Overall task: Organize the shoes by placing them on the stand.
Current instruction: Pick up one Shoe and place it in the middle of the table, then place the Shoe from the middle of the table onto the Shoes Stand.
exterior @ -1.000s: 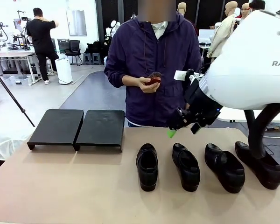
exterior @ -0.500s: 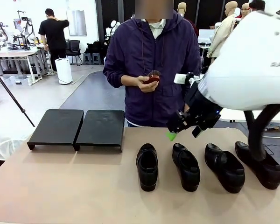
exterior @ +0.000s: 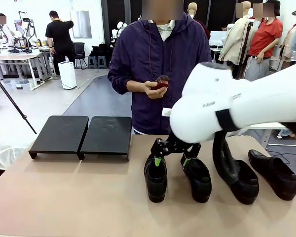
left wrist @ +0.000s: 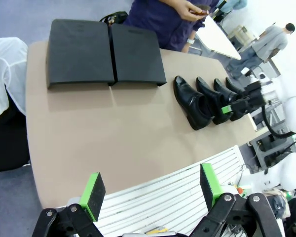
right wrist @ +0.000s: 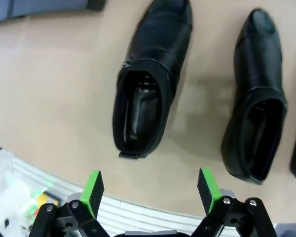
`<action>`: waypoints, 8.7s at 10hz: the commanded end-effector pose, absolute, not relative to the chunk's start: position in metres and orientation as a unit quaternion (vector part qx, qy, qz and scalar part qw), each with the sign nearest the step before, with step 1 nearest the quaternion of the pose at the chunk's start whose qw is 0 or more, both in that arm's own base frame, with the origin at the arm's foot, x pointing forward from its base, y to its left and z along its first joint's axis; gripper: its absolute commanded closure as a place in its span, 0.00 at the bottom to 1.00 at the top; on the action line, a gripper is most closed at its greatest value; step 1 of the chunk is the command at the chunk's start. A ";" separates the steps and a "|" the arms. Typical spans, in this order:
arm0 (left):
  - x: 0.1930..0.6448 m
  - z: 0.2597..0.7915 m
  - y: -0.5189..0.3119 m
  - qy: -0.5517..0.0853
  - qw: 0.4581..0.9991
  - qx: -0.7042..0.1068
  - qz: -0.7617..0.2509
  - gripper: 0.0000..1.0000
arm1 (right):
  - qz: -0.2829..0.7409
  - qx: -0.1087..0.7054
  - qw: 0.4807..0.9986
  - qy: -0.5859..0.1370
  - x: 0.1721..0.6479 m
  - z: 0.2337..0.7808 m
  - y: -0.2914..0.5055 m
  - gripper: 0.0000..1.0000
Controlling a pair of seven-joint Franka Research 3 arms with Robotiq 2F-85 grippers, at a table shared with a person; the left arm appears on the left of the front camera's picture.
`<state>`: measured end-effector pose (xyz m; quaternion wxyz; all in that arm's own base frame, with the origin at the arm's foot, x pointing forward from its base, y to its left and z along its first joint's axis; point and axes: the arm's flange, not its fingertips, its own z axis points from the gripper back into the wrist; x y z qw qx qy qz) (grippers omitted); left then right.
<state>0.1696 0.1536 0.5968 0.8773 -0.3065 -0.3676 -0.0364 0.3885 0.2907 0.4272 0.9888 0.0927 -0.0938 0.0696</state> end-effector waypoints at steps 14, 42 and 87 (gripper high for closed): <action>0.168 0.596 0.154 -0.372 0.873 -0.312 -0.044 0.00 | -0.043 -0.001 0.998 -0.047 0.454 0.343 0.330 1.00; 0.168 0.596 0.154 -0.372 0.873 -0.312 -0.044 0.00 | 0.014 0.081 0.996 -0.030 0.354 0.367 0.528 1.00; 0.196 0.620 0.061 -0.308 0.910 -0.276 -0.026 0.00 | 0.127 0.270 0.946 -0.128 0.271 0.617 -0.065 0.00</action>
